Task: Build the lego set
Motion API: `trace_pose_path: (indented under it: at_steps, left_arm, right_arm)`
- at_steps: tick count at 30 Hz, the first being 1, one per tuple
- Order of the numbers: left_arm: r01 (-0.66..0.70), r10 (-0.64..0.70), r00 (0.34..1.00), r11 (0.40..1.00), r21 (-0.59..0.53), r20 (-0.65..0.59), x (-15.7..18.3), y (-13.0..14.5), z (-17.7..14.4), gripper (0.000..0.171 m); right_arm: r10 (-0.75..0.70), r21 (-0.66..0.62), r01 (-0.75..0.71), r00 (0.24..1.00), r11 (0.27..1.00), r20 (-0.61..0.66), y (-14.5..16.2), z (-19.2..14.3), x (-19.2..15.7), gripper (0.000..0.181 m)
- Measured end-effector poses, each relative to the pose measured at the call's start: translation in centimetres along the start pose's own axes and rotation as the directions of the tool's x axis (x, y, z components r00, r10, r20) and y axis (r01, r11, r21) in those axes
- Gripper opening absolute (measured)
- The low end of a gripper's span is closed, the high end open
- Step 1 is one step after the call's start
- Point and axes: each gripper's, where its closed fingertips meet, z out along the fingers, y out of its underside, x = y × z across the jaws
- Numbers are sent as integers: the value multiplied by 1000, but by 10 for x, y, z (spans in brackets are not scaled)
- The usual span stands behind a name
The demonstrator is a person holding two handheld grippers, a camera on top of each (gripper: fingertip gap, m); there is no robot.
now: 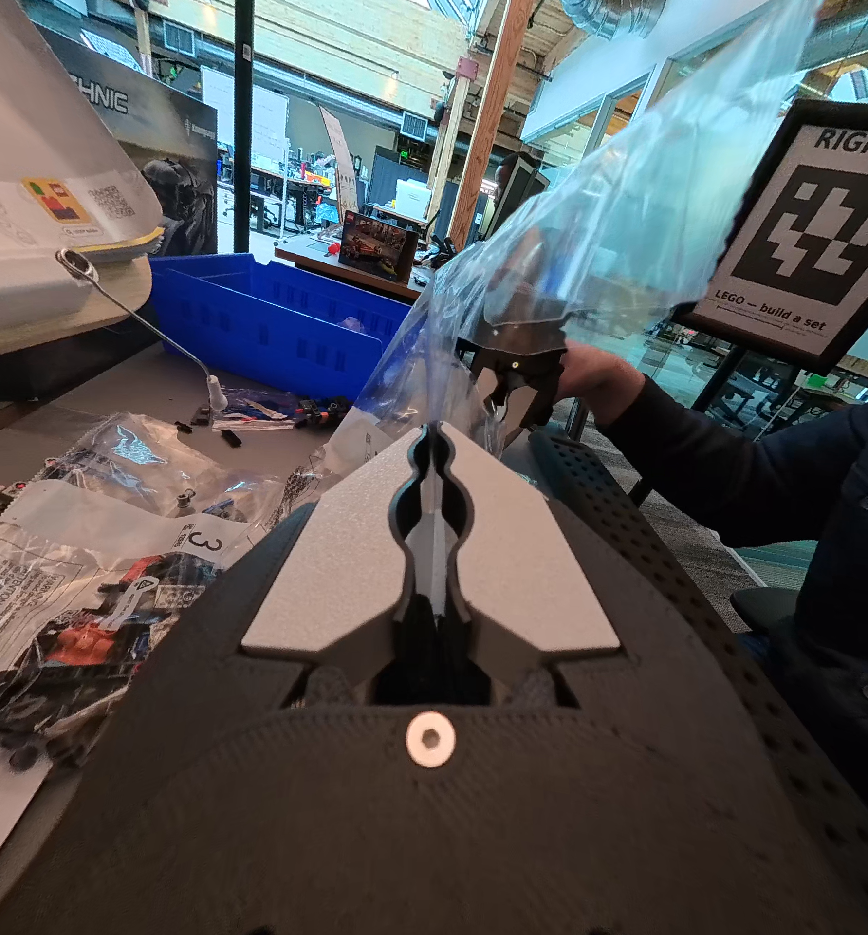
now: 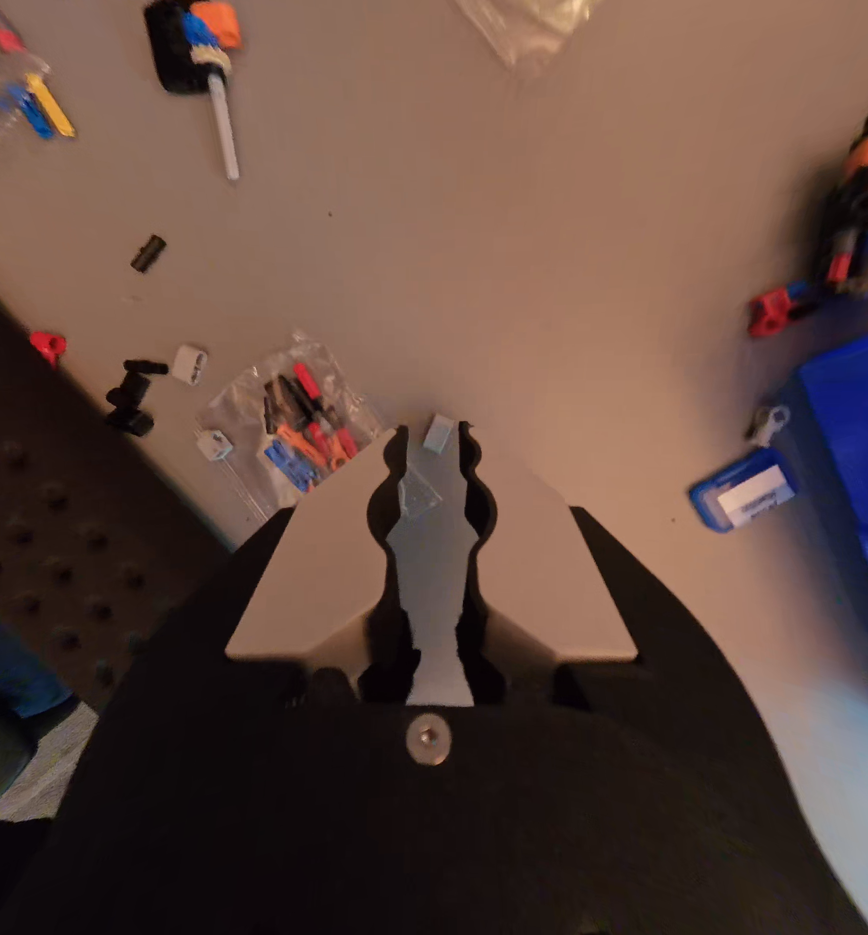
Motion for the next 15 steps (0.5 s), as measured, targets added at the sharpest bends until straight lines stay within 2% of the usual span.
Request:
trace_pose_path:
  at_steps: [2, 4, 5, 8, 10, 12, 15]
  left_arm:
    - [-1, 1, 1000, 1000, 0, 0, 0, 0, 0, 0]
    - [-1, 1, 1000, 1000, 1, 1, 0, 0, 0, 0]
    - [-1, 1, 1000, 1000, 1, 1, 0, 0, 0, 0]
    - [-1, 1, 1000, 1000, 0, 0, 1, 0, 0, 0]
    - [1, -1, 1000, 1000, 0, -1, 1, 0, 1, 0]
    - [3, -3, 1000, 1000, -2, -4, 1, 1, 2, 0]
    - [0, 0, 1000, 1000, -7, -5, 2, 2, 2, 0]
  right_arm:
    - [19, -19, -19, 1000, 1000, -2, 7, 4, 1, 21]
    - [19, -21, -20, 1000, 1000, -8, 9, 8, 1, 15]
    - [7, -4, -7, 1000, 1000, -20, 7, 8, 2, 6]
    - [-32, 33, 34, 998, 999, -46, -6, 4, -2, 5]
    - [-104, 175, 108, 994, 979, -32, -43, -12, -19, 5]
    - [-168, 319, 182, 983, 930, -71, -92, -34, -36, 6]
    - [-270, 425, 321, 946, 846, -177, -157, -58, -57, 6]
